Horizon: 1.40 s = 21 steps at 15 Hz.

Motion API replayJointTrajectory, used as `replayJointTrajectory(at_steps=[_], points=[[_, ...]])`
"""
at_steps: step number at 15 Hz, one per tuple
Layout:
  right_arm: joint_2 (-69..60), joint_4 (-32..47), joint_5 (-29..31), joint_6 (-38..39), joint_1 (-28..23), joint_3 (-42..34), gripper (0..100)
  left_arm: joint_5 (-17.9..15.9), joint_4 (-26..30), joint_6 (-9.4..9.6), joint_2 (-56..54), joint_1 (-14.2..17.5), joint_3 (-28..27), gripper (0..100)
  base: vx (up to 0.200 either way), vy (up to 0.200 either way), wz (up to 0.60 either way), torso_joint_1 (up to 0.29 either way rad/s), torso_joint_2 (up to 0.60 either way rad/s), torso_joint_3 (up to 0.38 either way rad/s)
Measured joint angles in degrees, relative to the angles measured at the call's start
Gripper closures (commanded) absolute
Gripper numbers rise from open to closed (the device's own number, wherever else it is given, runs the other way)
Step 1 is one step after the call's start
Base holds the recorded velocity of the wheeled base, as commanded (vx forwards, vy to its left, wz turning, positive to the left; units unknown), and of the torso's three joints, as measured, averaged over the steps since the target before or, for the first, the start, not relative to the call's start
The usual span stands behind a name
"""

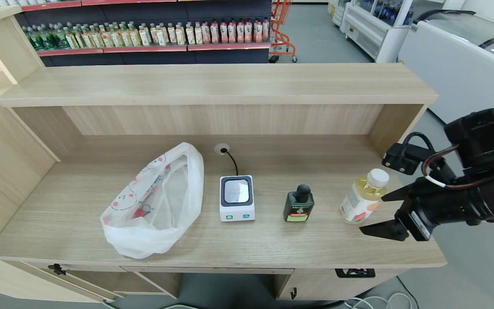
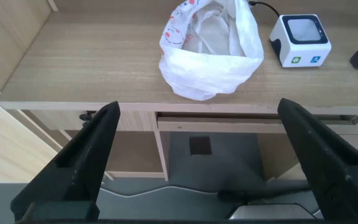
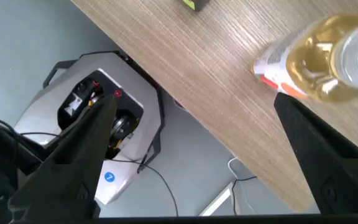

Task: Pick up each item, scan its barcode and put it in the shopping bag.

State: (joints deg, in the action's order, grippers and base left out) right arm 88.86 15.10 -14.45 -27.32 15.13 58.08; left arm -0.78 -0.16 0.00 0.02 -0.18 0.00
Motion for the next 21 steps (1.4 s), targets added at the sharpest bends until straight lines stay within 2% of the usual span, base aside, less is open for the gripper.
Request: replayJointTrajectory(at_steps=[6,13,21], points=[[11.4,-6.4,-1.3,-3.2,1.6,3.5,0,0.0,0.0,0.00,0.0,0.0,0.0,0,0.000,0.000,0.00,0.000,0.00,0.000],[19.9,-6.5,-6.8,-3.0,2.6,11.2,0,0.0,0.0,-0.02,0.0,0.0,0.0,0,0.000,0.000,0.00,0.000,0.00,0.000],[28.3,-6.5,-7.1,-3.1,4.4,20.2,0,0.0,0.0,-0.02,0.0,0.0,0.0,0,0.000,0.000,0.00,0.000,0.00,0.000]])
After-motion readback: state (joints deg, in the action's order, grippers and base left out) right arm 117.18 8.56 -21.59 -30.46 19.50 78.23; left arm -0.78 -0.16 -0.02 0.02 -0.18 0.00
